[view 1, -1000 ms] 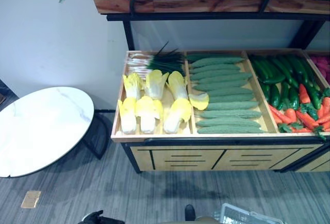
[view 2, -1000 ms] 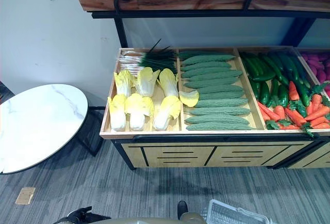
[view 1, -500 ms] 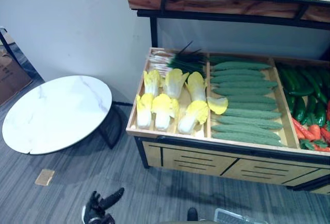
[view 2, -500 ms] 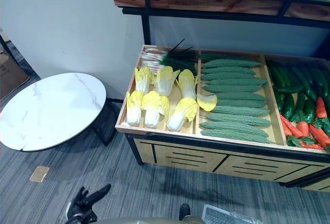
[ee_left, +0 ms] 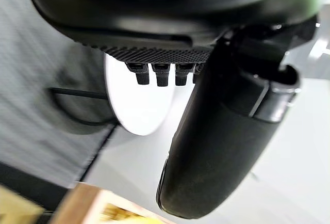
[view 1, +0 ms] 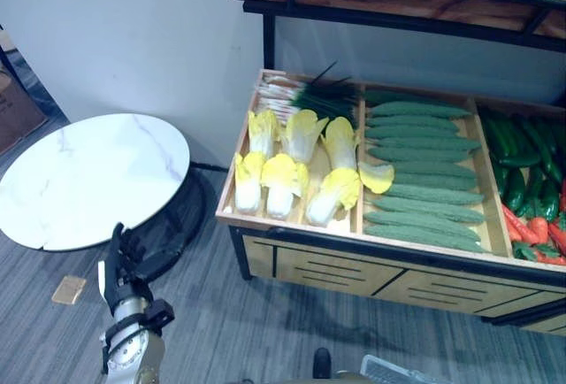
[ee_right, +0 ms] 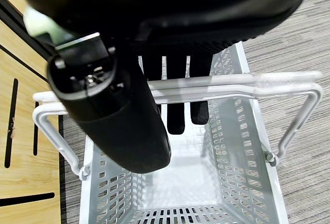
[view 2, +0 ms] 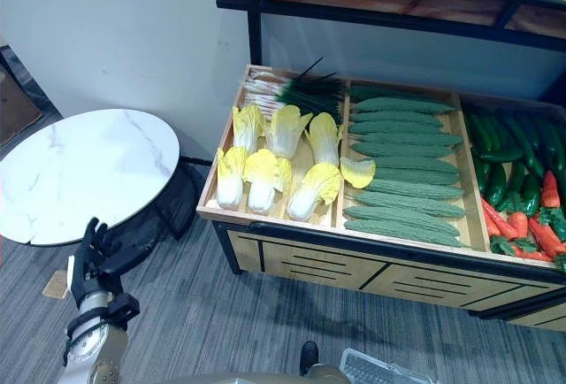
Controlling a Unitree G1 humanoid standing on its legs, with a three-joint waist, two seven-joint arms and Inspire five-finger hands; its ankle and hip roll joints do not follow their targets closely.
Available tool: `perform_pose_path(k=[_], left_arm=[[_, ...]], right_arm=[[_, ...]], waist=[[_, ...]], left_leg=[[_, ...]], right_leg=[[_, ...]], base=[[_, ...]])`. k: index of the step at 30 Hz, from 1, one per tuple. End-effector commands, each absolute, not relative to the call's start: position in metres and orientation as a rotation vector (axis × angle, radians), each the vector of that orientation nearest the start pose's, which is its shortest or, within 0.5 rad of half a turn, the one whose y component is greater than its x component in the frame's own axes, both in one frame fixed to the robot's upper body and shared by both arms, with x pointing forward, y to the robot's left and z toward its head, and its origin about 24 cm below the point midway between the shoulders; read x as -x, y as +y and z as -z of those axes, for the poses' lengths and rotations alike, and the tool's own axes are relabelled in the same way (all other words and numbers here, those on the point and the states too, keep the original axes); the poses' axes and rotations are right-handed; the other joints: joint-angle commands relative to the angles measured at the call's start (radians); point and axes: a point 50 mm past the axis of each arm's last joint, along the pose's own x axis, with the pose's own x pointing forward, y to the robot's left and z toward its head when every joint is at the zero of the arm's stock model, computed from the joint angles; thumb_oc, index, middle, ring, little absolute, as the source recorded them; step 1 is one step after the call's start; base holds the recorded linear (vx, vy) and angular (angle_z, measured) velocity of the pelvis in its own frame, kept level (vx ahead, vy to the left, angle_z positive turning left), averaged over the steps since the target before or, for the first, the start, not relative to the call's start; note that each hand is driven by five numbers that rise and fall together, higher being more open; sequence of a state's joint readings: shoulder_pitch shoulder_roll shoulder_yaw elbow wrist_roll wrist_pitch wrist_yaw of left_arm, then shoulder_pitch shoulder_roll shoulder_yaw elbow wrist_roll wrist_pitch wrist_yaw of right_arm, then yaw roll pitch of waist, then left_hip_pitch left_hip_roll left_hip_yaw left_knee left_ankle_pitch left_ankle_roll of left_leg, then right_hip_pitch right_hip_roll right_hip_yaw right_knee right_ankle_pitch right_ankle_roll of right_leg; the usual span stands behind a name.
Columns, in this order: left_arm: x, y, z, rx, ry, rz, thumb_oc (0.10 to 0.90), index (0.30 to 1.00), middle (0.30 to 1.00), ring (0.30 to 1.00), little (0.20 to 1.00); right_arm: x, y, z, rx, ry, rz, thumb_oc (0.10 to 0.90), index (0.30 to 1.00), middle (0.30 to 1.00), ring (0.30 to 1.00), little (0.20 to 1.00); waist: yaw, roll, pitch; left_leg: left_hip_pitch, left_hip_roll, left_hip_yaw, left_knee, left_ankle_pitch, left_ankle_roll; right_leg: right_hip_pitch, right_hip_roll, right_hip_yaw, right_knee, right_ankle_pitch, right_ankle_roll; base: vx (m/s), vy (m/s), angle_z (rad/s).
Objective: Get the vegetables into the basket
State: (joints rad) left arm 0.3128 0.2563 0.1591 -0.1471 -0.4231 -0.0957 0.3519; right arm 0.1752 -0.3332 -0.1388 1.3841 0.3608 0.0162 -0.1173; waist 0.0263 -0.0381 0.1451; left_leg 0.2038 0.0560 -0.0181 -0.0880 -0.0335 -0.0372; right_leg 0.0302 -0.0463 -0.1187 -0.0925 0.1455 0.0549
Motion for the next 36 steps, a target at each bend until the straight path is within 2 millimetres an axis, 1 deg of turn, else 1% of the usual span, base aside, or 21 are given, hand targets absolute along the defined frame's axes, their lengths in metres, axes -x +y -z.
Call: perform_pose_path(k=[1, 4, 6, 9, 10, 11, 12, 13, 15, 16, 17, 18, 19, 22, 23, 24, 26, 28, 30, 31, 36], left_arm=[[-0.196, 0.264, -0.117, -0.036, -0.424, -0.514, 0.900, 1.000, 1.000, 1.000, 1.000], [-0.204, 0.255, -0.144, -0.094, -0.545, -0.444, 0.900, 1.000, 1.000, 1.000, 1.000], [-0.214, 0.245, -0.155, -0.076, -0.592, -0.384, 0.900, 1.000, 1.000, 1.000, 1.000], [-0.214, 0.245, -0.155, -0.076, -0.592, -0.384, 0.900, 1.000, 1.000, 1.000, 1.000], [-0.218, 0.243, -0.159, -0.095, -0.606, -0.365, 0.900, 1.000, 1.000, 1.000, 1.000], [-0.227, 0.234, -0.172, -0.140, -0.652, -0.313, 0.900, 1.000, 1.000, 1.000, 1.000], [-0.246, 0.222, -0.184, -0.192, -0.683, -0.257, 0.900, 1.000, 1.000, 1.000, 1.000], [-0.260, 0.216, -0.185, -0.241, -0.661, -0.218, 0.900, 1.000, 1.000, 1.000, 1.000], [-0.268, 0.214, -0.183, -0.251, -0.638, -0.205, 0.900, 1.000, 1.000, 1.000, 1.000], [-0.281, 0.212, -0.176, -0.283, -0.574, -0.180, 0.900, 1.000, 1.000, 1.000, 1.000], [-0.282, 0.211, -0.177, -0.282, -0.577, -0.179, 0.900, 1.000, 1.000, 1.000, 1.000], [-0.294, 0.213, -0.170, -0.339, -0.511, -0.172, 0.900, 1.000, 1.000, 1.000, 1.000], [-0.295, 0.213, -0.170, -0.340, -0.512, -0.171, 0.900, 1.000, 1.000, 1.000, 1.000], [-0.312, 0.211, -0.166, -0.395, -0.450, -0.153, 0.900, 1.000, 1.000, 1.000, 1.000], [-0.318, 0.210, -0.162, -0.380, -0.419, -0.150, 0.900, 1.000, 1.000, 1.000, 1.000], [-0.331, 0.210, -0.153, -0.446, -0.347, -0.154, 0.900, 1.000, 1.000, 1.000, 1.000], [-0.336, 0.211, -0.155, -0.482, -0.341, -0.154, 0.900, 1.000, 1.000, 1.000, 1.000], [-0.343, 0.211, -0.149, -0.515, -0.298, -0.164, 0.900, 1.000, 1.000, 1.000, 1.000], [-0.350, 0.216, -0.135, -0.565, -0.205, -0.177, 0.900, 1.000, 1.000, 1.000, 1.000], [-0.350, 0.216, -0.135, -0.565, -0.206, -0.177, 0.900, 1.000, 1.000, 1.000, 1.000], [-0.357, 0.219, -0.111, -0.550, -0.077, -0.192, 0.900, 1.000, 1.000, 1.000, 1.000]], right_arm=[[0.030, -0.314, 0.145, 0.069, 1.458, 0.769, 0.400, 0.300, 0.300, 0.300, 0.300], [0.025, -0.315, 0.144, 0.089, 1.454, 0.743, 0.400, 0.300, 0.300, 0.300, 0.300], [0.019, -0.316, 0.144, 0.101, 1.444, 0.721, 0.400, 0.300, 0.300, 0.300, 0.300], [0.019, -0.316, 0.144, 0.101, 1.444, 0.721, 0.400, 0.300, 0.300, 0.300, 0.300], [0.016, -0.317, 0.144, 0.109, 1.439, 0.712, 0.400, 0.300, 0.300, 0.300, 0.300], [0.008, -0.318, 0.144, 0.128, 1.426, 0.683, 0.400, 0.300, 0.300, 0.300, 0.300], [-0.007, -0.320, 0.143, 0.151, 1.400, 0.651, 0.400, 0.300, 0.300, 0.300, 0.300], [-0.017, -0.323, 0.141, 0.177, 1.380, 0.625, 0.400, 0.300, 0.300, 0.300, 0.300], [-0.021, -0.323, 0.141, 0.182, 1.373, 0.614, 0.400, 0.300, 0.300, 0.300, 0.300], [-0.026, -0.325, 0.140, 0.199, 1.367, 0.596, 0.400, 0.300, 0.300, 0.300, 0.300], [-0.027, -0.325, 0.140, 0.197, 1.366, 0.597, 0.400, 0.300, 0.300, 0.300, 0.300], [-0.030, -0.325, 0.140, 0.206, 1.362, 0.581, 0.400, 0.300, 0.300, 0.300, 0.300], [-0.030, -0.325, 0.140, 0.204, 1.362, 0.581, 0.400, 0.300, 0.300, 0.300, 0.300], [-0.031, -0.326, 0.139, 0.209, 1.374, 0.573, 0.400, 0.300, 0.300, 0.300, 0.300], [-0.030, -0.326, 0.140, 0.209, 1.380, 0.569, 0.400, 0.300, 0.300, 0.300, 0.300], [-0.031, -0.324, 0.140, 0.210, 1.385, 0.560, 0.400, 0.300, 0.300, 0.300, 0.300], [-0.032, -0.324, 0.140, 0.206, 1.385, 0.562, 0.400, 0.300, 0.300, 0.300, 0.300], [-0.032, -0.322, 0.141, 0.204, 1.387, 0.556, 0.400, 0.300, 0.300, 0.300, 0.300], [-0.029, -0.318, 0.144, 0.192, 1.398, 0.551, 0.400, 0.300, 0.300, 0.300, 0.300], [-0.029, -0.318, 0.144, 0.191, 1.398, 0.552, 0.400, 0.300, 0.300, 0.300, 0.300], [-0.025, -0.316, 0.145, 0.189, 1.417, 0.551, 0.400, 0.300, 0.300, 0.300, 0.300]], waist=[[-0.008, -0.026, -0.030], [-0.017, -0.026, -0.038], [-0.024, -0.025, -0.041], [-0.024, -0.024, -0.042], [-0.029, -0.021, -0.046], [-0.043, -0.017, -0.054], [-0.056, -0.013, -0.057], [-0.070, -0.005, -0.063], [-0.073, -0.004, -0.061], [-0.086, 0.004, -0.065], [-0.084, 0.003, -0.063], [-0.094, 0.010, -0.067], [-0.092, 0.010, -0.066], [-0.108, 0.018, -0.070], [-0.112, 0.020, -0.071], [-0.125, 0.024, -0.075], [-0.129, 0.025, -0.075], [-0.133, 0.027, -0.073], [-0.141, 0.029, -0.073], [-0.140, 0.029, -0.073], [-0.151, 0.029, -0.072]], left_leg=[[-0.052, -0.033, -0.014, 0.001, 0.002, -0.019], [-0.044, -0.032, -0.008, 0.001, -0.002, -0.019], [-0.042, -0.032, -0.002, 0.001, 0.005, -0.020], [-0.038, -0.031, -0.002, 0.001, -0.004, -0.020], [-0.034, -0.030, 0.000, 0.001, -0.006, -0.021], [-0.030, -0.031, 0.007, 0.001, -0.009, -0.021], [-0.028, -0.032, 0.020, 0.001, -0.003, -0.020], [-0.021, -0.030, 0.029, 0.001, -0.013, -0.021], [-0.024, -0.031, 0.035, 0.001, -0.005, -0.020], [-0.017, -0.031, 0.043, 0.001, -0.014, -0.020], [-0.022, -0.032, 0.044, 0.001, -0.005, -0.020], [-0.015, -0.031, 0.052, 0.001, -0.014, -0.020], [-0.013, -0.031, 0.053, 0.001, -0.015, -0.020], [-0.008, -0.031, 0.063, 0.001, -0.017, -0.020], [-0.007, -0.031, 0.066, 0.001, -0.018, -0.020], [-0.004, -0.033, 0.071, 0.001, -0.018, -0.019], [-0.004, -0.032, 0.074, 0.001, -0.017, -0.019], [-0.005, -0.034, 0.077, 0.001, -0.017, -0.018], [-0.005, -0.034, 0.083, 0.001, -0.017, -0.017], [-0.005, -0.034, 0.083, 0.001, -0.017, -0.017], [-0.004, -0.034, 0.094, 0.001, -0.018, -0.017]], right_leg=[[0.110, -0.010, 0.009, 0.005, -0.132, 0.037], [0.116, -0.011, 0.015, 0.005, -0.132, 0.039], [0.113, -0.013, 0.021, 0.005, -0.123, 0.039], [0.117, -0.012, 0.021, 0.005, -0.131, 0.040], [0.119, -0.011, 0.023, 0.005, -0.131, 0.040], [0.120, -0.011, 0.030, 0.005, -0.129, 0.042], [0.114, -0.011, 0.046, 0.005, -0.118, 0.042], [0.116, -0.011, 0.056, 0.005, -0.123, 0.046], [0.110, -0.012, 0.061, 0.005, -0.113, 0.045], [0.114, -0.011, 0.068, 0.005, -0.118, 0.048], [0.109, -0.012, 0.068, 0.005, -0.110, 0.047], [0.112, -0.011, 0.075, 0.005, -0.116, 0.049], [0.113, -0.010, 0.075, 0.005, -0.117, 0.049], [0.113, -0.011, 0.082, 0.005, -0.116, 0.051], [0.113, -0.011, 0.085, 0.005, -0.115, 0.052], [0.112, -0.011, 0.093, 0.005, -0.112, 0.053], [0.112, -0.012, 0.096, 0.005, -0.110, 0.053], [0.109, -0.012, 0.101, 0.005, -0.108, 0.054], [0.106, -0.013, 0.105, 0.005, -0.107, 0.056], [0.106, -0.013, 0.105, 0.005, -0.107, 0.056], [0.102, -0.014, 0.113, 0.005, -0.103, 0.059]], base=[[0.00, 0.000, 0.00], [0.00, 0.011, -0.04], [-0.01, 0.013, -0.03], [0.01, 0.005, -0.02], [0.04, 0.023, -0.04], [-0.01, 0.038, -0.06], [0.02, 0.045, -0.07], [0.01, 0.036, -0.13], [0.00, 0.021, -0.27], [-0.02, 0.016, -0.34], [0.04, 0.030, -0.27], [0.00, 0.012, -0.16], [0.03, 0.021, -0.12], [0.01, 0.014, -0.21], [0.01, 0.011, -0.08], [0.01, 0.010, -0.04], [0.00, 0.006, -0.04], [-0.01, 0.012, -0.12], [0.00, 0.011, -0.06], [0.00, 0.010, -0.04], [0.00, 0.006, -0.05]])
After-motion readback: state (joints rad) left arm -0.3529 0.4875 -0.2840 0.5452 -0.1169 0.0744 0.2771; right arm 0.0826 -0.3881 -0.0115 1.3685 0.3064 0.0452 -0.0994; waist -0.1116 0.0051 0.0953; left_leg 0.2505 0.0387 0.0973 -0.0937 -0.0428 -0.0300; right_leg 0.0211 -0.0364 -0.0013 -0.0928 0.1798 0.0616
